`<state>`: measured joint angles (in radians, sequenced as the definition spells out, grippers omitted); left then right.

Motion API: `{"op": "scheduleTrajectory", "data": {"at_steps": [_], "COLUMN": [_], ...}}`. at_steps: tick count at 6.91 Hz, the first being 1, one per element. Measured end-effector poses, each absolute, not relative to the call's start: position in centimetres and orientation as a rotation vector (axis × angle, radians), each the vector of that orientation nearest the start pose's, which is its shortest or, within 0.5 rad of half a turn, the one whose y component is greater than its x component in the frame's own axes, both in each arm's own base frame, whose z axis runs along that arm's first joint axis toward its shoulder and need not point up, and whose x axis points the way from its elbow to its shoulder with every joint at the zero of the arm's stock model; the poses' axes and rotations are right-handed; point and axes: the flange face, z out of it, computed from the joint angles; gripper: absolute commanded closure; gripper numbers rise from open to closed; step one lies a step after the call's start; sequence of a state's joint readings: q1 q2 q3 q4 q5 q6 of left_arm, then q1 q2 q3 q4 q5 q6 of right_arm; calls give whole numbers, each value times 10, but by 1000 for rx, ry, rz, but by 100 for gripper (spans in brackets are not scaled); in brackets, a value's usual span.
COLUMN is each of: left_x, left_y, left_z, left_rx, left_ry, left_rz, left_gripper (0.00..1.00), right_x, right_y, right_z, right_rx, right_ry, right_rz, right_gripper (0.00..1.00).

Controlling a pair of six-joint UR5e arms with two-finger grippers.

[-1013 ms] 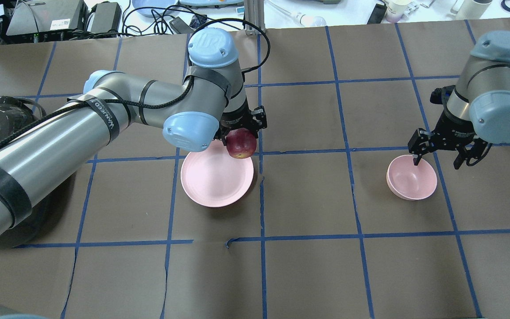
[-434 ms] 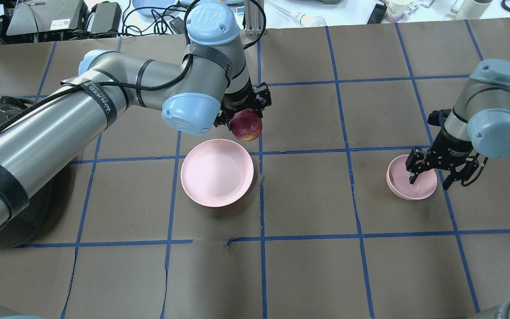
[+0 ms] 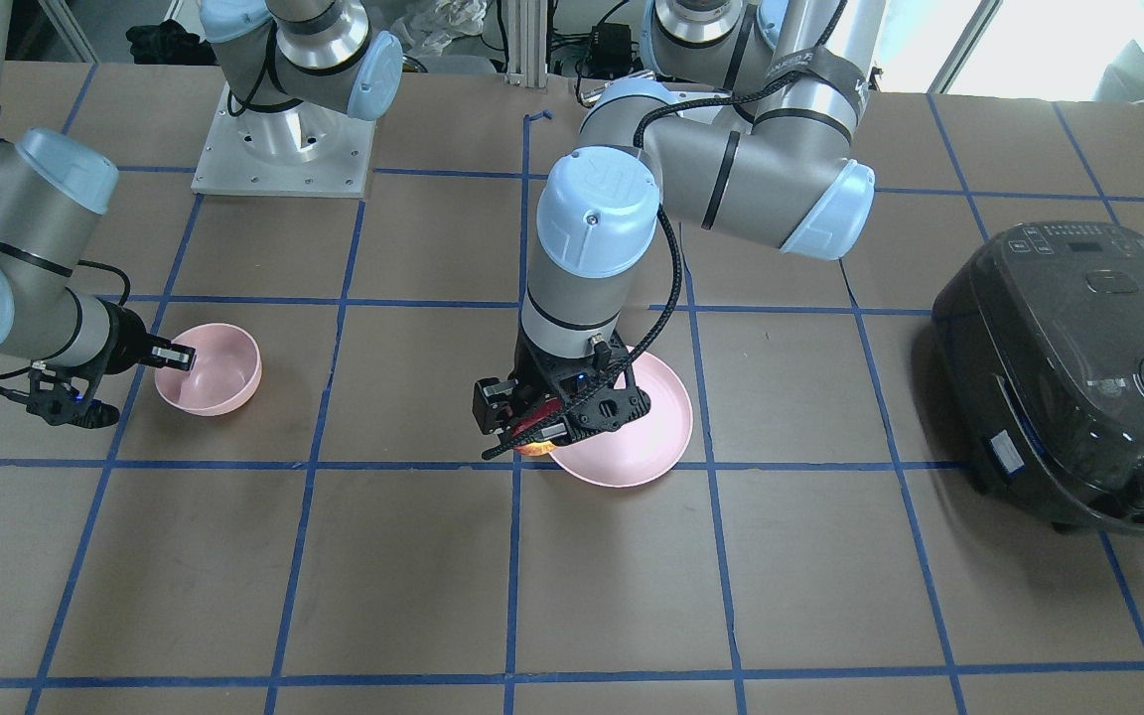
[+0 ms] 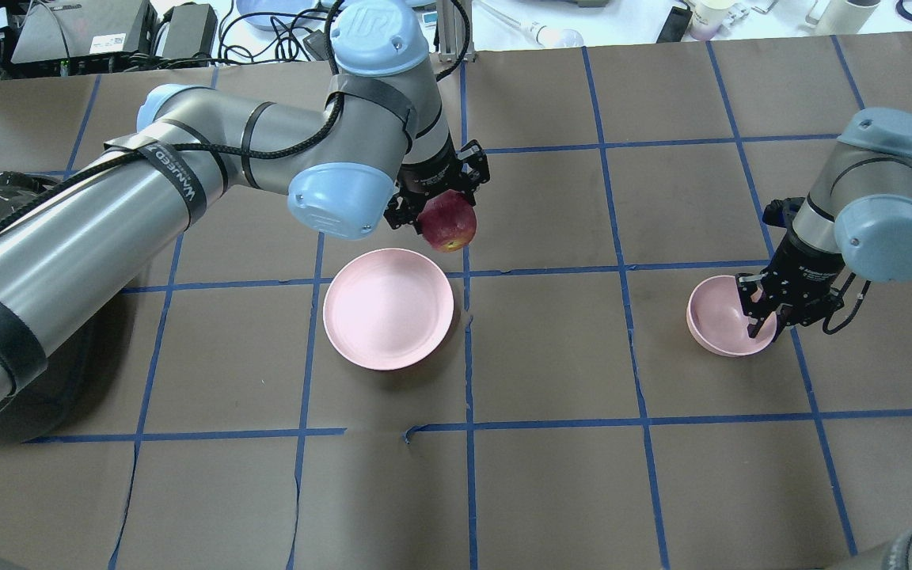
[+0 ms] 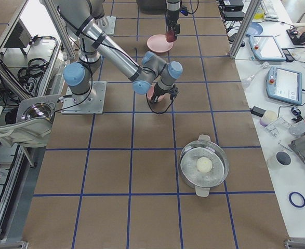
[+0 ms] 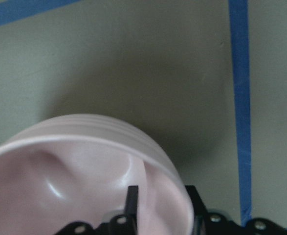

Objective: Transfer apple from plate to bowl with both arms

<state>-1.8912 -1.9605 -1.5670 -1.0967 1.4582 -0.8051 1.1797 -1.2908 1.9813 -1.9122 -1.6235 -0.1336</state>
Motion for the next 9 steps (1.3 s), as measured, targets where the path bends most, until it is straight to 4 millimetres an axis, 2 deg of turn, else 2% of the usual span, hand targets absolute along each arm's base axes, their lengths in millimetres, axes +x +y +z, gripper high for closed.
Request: {"op": "scheduleTrajectory", "data": {"at_steps": [2, 3, 4, 5, 7, 9], "left_x": [-349, -364, -381, -393, -400, -401], "left_y": [-545, -534, -520, -509, -503, -504], "left_z": [317, 319, 323, 324, 322, 318], "left_rx": [-1058, -1157, -1220, -1267, -1292, -1294], "left_ry": [3161, 3138, 3117, 3093, 3071, 3064], "left_rz": [109, 157, 184, 202, 210, 217], "left_gripper": [100, 100, 100, 100, 100, 100], "right_x": [-61, -47, -20, 16, 82, 118], "right_y": [-504, -507, -510, -510, -497, -491], "right_z": [214, 224, 230, 230, 216, 202], "right_rx": [386, 377, 341, 290, 209, 295], "right_ry": [2982, 2906, 2828, 2774, 2714, 2693], "right_rz": [483, 455, 425, 421, 465, 480], "right_gripper": [100, 100, 100, 100, 100, 100]}}
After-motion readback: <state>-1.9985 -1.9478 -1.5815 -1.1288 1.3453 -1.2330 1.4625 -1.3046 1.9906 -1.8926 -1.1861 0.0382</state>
